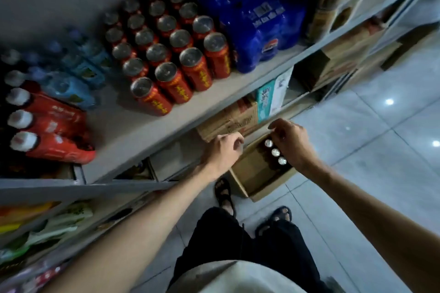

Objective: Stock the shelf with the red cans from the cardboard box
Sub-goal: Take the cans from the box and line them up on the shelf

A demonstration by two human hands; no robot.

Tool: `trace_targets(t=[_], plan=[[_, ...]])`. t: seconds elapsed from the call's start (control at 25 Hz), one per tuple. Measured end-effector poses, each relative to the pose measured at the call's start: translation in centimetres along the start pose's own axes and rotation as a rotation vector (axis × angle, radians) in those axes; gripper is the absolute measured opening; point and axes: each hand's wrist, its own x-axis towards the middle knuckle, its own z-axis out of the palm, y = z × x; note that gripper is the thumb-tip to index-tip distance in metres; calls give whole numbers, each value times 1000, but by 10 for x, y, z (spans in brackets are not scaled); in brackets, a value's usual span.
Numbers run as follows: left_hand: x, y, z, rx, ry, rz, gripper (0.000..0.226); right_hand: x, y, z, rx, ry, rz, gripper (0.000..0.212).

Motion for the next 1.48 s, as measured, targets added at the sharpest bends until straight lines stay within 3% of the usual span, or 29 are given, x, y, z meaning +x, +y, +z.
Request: trace_targets(t=[0.16,0.4,0.52,0.64,0.84,1.12,1.28,1.48], plan=[[49,-12,98,11,-374,-117,38,-38,125,43,-14,-152,313,15],[165,-124,281,202,-516,-249,68,-49,305,202,-70,-315,568,28],[225,-192,377,402,-503,-208,76,-29,375,300,-194,-408,475,34],[261,-243,448,585,-438,-63,85,4,425,381,-324,-379,384,37],[280,-301,522,686,-411,9,101,56,504,463,-485,-229,621,52],[281,-319,534,862,-476,62,108,78,529,490,-429,-206,740,39],[287,-308,518,876,-614,30,97,52,495,454,-248,-235,702,65],[275,-269,467,430,-664,-126,84,8,420,375,484,-114,851,65]])
